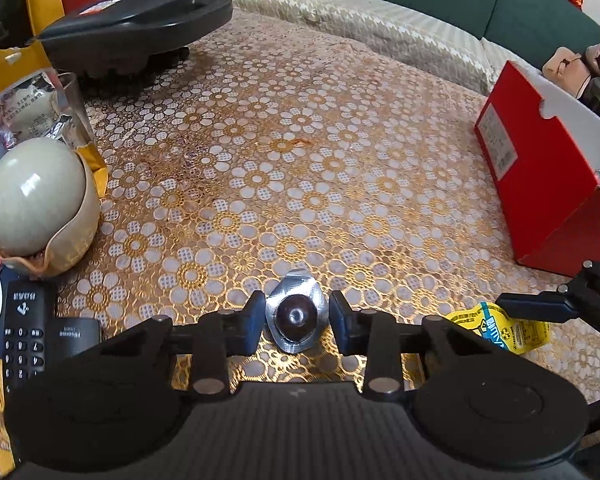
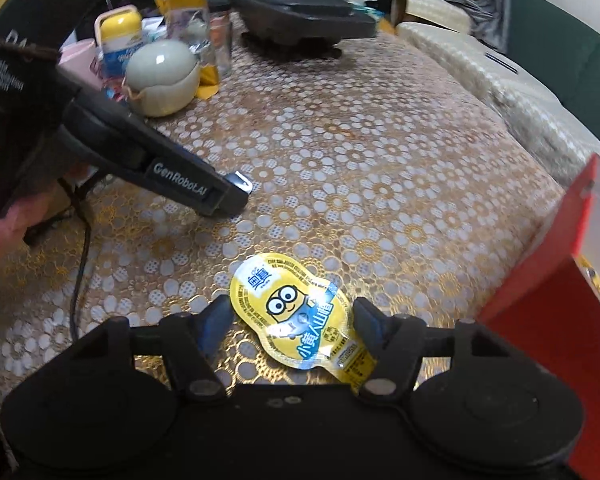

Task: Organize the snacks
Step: 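Grasp the silver round candy with the left tool while the right tool grasps the yellow Minion packet, then carry the silver candy and Minion packet over the red box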

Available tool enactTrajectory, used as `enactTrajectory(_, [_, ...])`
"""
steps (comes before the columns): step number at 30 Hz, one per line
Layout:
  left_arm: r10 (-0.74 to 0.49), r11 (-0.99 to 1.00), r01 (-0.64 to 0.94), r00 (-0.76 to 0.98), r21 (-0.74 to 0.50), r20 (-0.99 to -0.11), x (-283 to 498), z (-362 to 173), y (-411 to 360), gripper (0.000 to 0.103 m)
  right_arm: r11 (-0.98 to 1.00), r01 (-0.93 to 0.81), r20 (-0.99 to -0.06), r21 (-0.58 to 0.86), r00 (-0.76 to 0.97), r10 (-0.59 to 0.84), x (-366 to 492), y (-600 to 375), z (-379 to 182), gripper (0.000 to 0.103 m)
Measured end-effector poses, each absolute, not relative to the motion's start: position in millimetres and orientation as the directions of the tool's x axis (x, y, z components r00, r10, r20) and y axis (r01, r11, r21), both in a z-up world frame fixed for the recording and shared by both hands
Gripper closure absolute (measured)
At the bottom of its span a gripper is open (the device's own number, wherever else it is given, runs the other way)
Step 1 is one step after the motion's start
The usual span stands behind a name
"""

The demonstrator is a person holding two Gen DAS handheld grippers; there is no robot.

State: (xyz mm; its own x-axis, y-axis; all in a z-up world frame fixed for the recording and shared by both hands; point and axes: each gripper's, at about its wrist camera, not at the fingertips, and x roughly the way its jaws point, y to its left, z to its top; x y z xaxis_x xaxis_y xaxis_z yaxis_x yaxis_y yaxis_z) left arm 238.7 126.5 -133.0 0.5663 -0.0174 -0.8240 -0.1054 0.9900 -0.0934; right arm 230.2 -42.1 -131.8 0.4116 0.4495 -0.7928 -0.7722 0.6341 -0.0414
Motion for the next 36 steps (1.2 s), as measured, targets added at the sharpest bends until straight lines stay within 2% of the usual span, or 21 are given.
enactTrajectory(9, [-0.043,0.991,-0.074,0.594,-0.109,-0.803,212.0,-108.4,104.2,0.069,0.727,-0.686,-0.743,0.011,0.481,0.465,202.1,-76.8,-103.2,0.038])
enactTrajectory(24, [-0.118,0.993,0.063,0.686,-0.103,-0.718,171.3,-31.9,32.2,0.069,0.848,-0.524,-0.637,0.076,0.629,0.445,158.5,-152.7,-43.6,0.038])
enactTrajectory(36, [-0.183,0.981,0.181,0.725,-0.072,-0.664,186.9,17.8,-41.5,0.069,0.92,-0.384,-0.567,0.08,0.741,0.359,168.2,-220.4,-0.8,0.038])
